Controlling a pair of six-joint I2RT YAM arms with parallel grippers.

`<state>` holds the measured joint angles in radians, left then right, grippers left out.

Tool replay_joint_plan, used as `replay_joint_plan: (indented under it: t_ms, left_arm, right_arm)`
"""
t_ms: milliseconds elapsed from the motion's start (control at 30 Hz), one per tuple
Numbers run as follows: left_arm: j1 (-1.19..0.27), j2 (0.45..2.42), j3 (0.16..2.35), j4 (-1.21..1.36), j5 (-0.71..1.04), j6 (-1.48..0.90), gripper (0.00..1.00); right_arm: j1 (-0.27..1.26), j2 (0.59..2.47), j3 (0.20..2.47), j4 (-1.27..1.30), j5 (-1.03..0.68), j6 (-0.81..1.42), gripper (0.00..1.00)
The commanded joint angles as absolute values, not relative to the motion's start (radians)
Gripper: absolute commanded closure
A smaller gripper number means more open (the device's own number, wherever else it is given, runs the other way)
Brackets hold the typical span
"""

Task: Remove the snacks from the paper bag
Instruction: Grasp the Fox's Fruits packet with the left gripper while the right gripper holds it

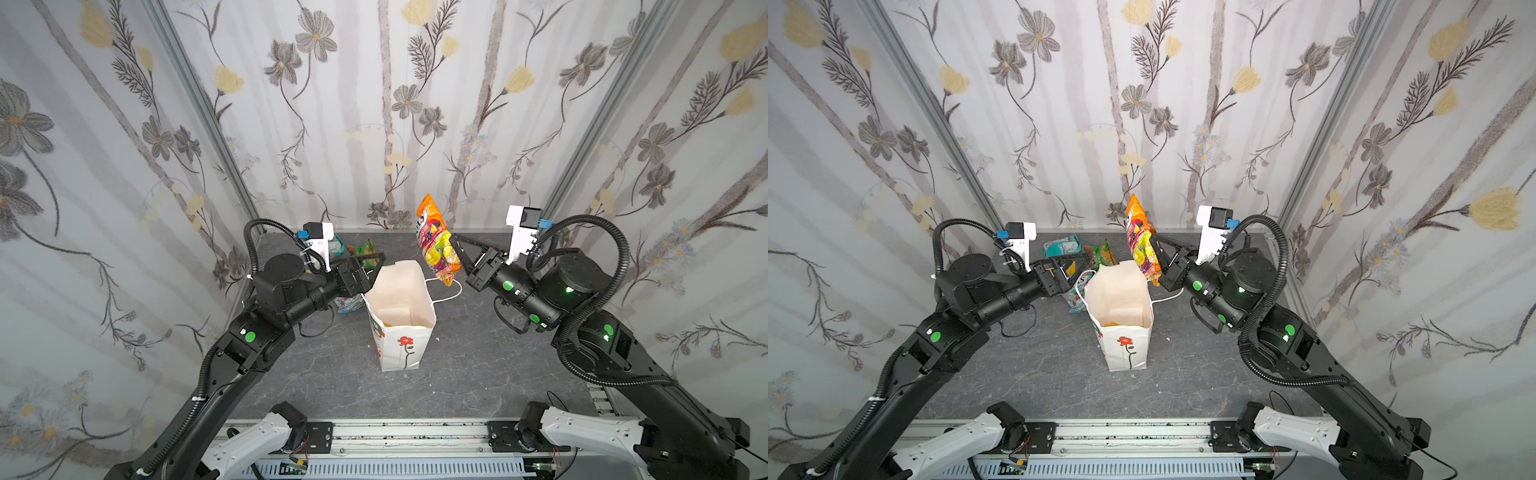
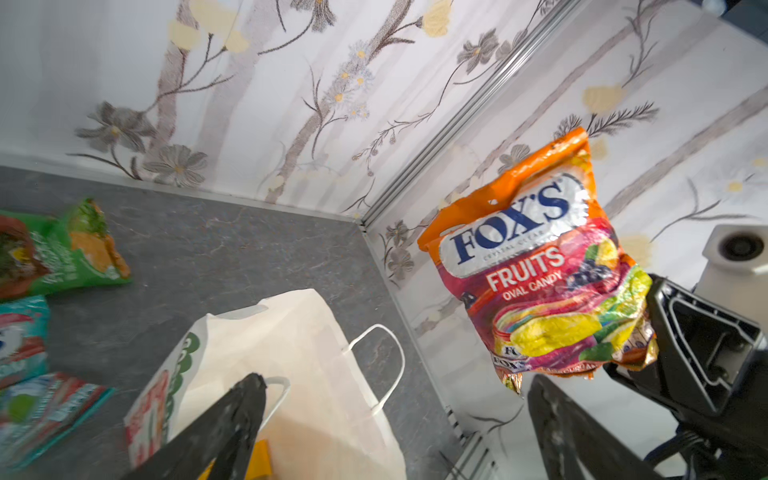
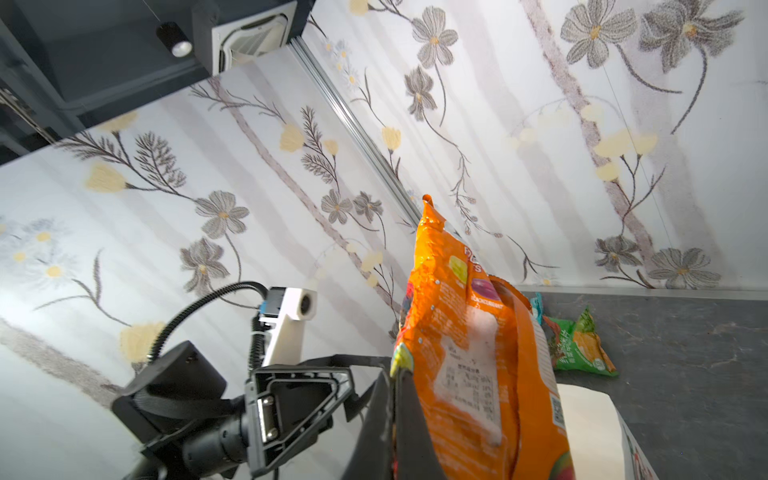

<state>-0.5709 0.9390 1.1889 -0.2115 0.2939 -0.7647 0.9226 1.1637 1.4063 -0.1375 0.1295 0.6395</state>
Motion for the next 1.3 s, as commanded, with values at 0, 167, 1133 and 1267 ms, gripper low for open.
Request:
replay_joint_plan:
  t_ms: [0,167,1133,1267]
  left_arm:
    - [-0.551,0.958,1.125,0.194,0.419,-1.109,0.00]
    - [-0.552,1.037,1.059,0.521,0.449,-1.349,0.00]
    - [-0.819,1.340,1.069,1.047,0.193,-1.751,0.00]
    - [-0.823,1.351,1.087,1.090,0.165,-1.764,0.00]
  right_arm:
    - [0.924,1.153,1.399,0.009,0.112,0.686,1.00]
    - [0.924,1.153,1.388,0.096,0.075,0.728,1.00]
    - [0.924,1.226,1.386,0.270,-0.001,0.810,1.00]
    - [0.925,1.219,1.343,0.291,-0.008,0.832,1.00]
